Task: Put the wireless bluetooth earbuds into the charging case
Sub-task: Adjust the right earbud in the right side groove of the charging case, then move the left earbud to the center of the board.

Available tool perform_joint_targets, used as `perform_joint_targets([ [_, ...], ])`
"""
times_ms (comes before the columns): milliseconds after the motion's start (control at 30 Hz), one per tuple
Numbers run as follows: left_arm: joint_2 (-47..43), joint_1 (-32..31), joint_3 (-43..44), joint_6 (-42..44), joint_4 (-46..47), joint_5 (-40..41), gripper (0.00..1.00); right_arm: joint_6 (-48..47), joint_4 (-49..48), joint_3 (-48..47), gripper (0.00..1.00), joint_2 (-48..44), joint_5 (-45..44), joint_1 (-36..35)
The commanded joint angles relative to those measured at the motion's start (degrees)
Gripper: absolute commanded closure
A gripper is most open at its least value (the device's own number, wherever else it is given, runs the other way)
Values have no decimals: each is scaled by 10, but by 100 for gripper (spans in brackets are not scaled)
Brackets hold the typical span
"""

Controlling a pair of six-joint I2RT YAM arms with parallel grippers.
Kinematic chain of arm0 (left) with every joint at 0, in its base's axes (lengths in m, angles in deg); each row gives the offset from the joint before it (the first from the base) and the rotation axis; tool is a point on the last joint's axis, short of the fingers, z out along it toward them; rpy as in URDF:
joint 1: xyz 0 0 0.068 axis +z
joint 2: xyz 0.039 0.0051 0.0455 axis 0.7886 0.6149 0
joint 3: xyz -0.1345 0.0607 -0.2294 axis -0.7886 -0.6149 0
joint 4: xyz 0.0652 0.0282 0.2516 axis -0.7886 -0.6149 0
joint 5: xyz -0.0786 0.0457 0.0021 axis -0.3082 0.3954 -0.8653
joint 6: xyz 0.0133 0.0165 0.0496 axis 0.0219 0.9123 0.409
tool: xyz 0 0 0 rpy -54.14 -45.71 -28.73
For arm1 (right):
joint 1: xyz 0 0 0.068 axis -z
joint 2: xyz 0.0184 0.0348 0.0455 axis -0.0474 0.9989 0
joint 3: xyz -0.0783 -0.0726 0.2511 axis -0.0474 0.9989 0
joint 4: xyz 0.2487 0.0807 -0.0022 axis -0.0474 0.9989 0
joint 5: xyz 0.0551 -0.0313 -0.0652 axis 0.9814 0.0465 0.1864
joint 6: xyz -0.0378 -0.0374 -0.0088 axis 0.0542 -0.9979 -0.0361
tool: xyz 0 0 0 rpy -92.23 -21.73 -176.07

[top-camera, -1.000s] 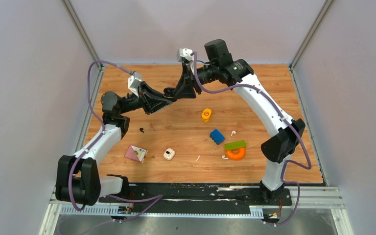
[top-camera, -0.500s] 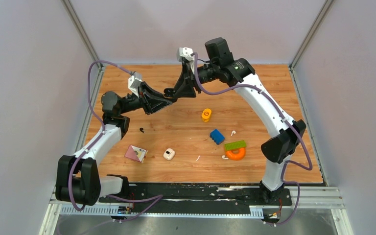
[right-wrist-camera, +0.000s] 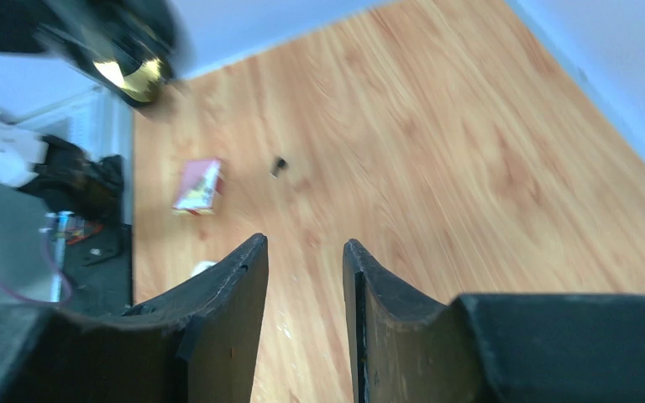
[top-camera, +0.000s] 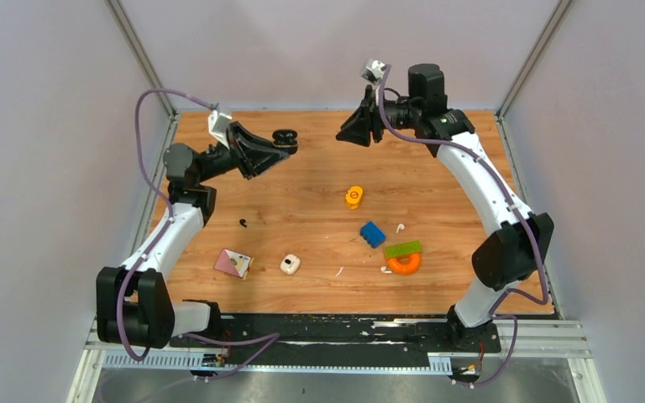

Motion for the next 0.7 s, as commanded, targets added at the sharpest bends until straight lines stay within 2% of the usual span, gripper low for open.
perform_joint_targets([
  [0, -7, 33, 81, -22, -26, 39, 100, -61, 17, 31, 62, 58, -64, -2],
  [133, -20, 49, 121, -4, -78, 47, 100, -127, 24, 21, 62, 125, -87, -36],
  [367, -41, 65, 155, 56, -184, 27, 100, -161, 23, -85, 62, 291, -141, -119],
  [533, -53, 65, 171, 103, -257, 12, 100, -131, -22, -162, 61, 388, -200, -164],
  [667, -57, 65, 174, 126, -298, 6, 100, -65, -71, -218, 58, 448, -218, -190],
])
